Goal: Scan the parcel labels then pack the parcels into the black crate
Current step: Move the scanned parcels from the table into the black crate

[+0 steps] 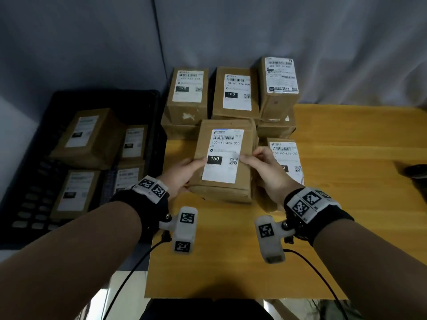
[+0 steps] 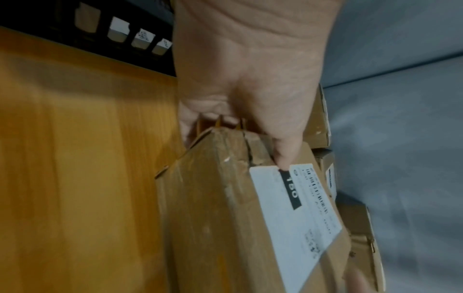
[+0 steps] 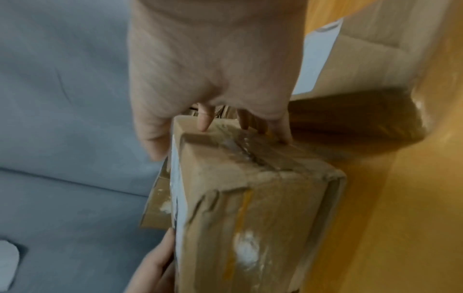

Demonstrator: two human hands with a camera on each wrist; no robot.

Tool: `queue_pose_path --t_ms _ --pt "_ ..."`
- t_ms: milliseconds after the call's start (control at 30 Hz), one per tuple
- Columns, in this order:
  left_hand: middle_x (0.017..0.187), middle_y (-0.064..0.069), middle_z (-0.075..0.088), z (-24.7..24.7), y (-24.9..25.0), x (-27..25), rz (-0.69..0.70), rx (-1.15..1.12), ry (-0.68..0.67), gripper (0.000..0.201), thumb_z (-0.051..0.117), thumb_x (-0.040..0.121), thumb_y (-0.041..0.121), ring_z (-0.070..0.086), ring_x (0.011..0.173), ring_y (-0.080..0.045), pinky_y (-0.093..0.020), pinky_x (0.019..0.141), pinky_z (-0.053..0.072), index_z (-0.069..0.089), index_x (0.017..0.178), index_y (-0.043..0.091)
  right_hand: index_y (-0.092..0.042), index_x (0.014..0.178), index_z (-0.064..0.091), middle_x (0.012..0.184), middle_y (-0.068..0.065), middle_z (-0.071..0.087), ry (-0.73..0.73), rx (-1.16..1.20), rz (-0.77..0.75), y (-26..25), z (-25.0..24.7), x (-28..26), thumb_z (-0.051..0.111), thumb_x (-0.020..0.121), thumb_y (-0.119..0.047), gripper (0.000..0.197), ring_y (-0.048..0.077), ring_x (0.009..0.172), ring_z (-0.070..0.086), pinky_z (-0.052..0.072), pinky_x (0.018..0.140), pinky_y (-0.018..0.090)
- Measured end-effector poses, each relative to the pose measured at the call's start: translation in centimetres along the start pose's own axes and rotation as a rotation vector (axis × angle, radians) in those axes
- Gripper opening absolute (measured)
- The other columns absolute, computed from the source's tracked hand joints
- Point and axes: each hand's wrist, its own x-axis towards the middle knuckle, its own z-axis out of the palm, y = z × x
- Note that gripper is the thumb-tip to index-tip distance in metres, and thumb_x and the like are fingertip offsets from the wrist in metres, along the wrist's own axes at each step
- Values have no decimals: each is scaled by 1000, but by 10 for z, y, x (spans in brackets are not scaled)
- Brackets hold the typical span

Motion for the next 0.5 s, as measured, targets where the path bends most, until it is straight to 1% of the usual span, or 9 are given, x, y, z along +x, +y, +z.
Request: queue_pose_path --t_ms 67,100,133,167,200,233,300,400,500 --pt "114 -1 70 -15 -6 0 47 -42 2 43 67 82 51 66 102 -24 -50 91 54 62 118 29 -24 103 45 99 -5 62 -51 65 12 0 4 -2 74 82 -29 36 15 90 60 43 73 32" --pt "113 0 70 -23 -9 -1 74 -35 0 44 67 81 53 66 103 -23 -50 92 53 62 118 30 -28 114 45 106 -6 61 -61 65 16 1 6 -2 74 81 -32 44 13 94 59 43 78 33" --pt "112 1 71 -30 -10 -3 93 -21 -2 43 66 81 54 66 104 -23 -50 92 53 63 118 30 -34 129 39 115 -8 58 -84 64 23 1 9 -3 73 80 -36 59 10 99 57 43 84 34" --pt "112 1 71 -36 -11 -6 110 -20 -3 43 65 82 54 66 105 -22 -49 92 53 63 118 30 -38 141 28 123 -10 54 -109 55 31 2 13 -4 72 80 -41 76 8 104 54 41 91 35" --pt "112 1 71 -42 -13 -8 120 -28 5 43 65 83 54 66 105 -22 -48 93 53 63 118 30 -41 148 15 128 -11 50 -137 33 29 1 19 -5 72 78 -46 91 7 108 51 38 96 36" --pt "112 0 71 -48 -14 -10 131 -54 28 44 65 83 53 66 105 -22 -48 94 52 63 119 28 -42 150 6 131 -12 47 -171 7 17 -1 26 -7 73 75 -49 100 9 113 49 36 101 37" --pt "109 -2 72 -59 -14 -14 135 -133 83 41 65 86 46 67 103 -21 -46 95 52 63 121 23 -44 150 -1 137 -12 44 -213 -64 -40 -7 42 -10 77 74 -48 109 12 123 45 36 108 40" --pt "113 -3 71 -89 -14 -22 153 -205 122 38 60 91 41 67 105 -20 -43 95 51 61 123 20 -50 148 -1 147 -5 36 -221 -215 -161 -21 73 -12 79 67 -50 114 18 129 44 40 109 43" --pt "113 -3 71 -123 -9 -34 196 -227 121 37 51 96 41 67 103 -20 -37 88 52 59 123 18 -53 145 4 148 -2 35 -215 -259 -225 -32 106 -16 76 60 -56 111 22 129 45 43 106 46"
